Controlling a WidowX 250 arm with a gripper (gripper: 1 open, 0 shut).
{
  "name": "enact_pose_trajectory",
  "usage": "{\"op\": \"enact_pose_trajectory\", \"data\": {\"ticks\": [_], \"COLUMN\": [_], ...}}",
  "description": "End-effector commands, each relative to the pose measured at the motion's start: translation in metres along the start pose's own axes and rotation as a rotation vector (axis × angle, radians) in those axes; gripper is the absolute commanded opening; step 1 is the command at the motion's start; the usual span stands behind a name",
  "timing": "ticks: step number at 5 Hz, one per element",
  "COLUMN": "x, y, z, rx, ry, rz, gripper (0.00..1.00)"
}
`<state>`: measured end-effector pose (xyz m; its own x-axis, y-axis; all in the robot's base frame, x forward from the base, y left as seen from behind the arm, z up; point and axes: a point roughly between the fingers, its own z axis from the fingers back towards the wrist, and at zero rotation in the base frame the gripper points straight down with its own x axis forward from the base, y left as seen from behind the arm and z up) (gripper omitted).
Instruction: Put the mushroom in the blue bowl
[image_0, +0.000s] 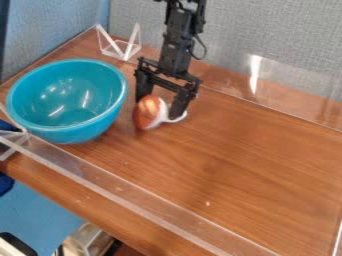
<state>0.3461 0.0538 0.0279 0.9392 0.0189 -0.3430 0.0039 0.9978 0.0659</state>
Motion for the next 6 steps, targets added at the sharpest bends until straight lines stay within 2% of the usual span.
{"op": "enact_pose_trajectory", "data": {"ticks": [1, 4, 5, 6], "x": [0.010, 0.011, 0.001, -0.002], "y": [-0.013, -0.041, -0.035, -0.023], "z": [0.016, 0.027, 0.033, 0.039], "rx": [0.003, -0.035, -0.042, -0.046], "ry": [-0.070, -0.095, -0.097, -0.100], "rz": [0.024, 0.033, 0.033, 0.025], "gripper": [0.00, 0.00, 0.00, 0.00]}}
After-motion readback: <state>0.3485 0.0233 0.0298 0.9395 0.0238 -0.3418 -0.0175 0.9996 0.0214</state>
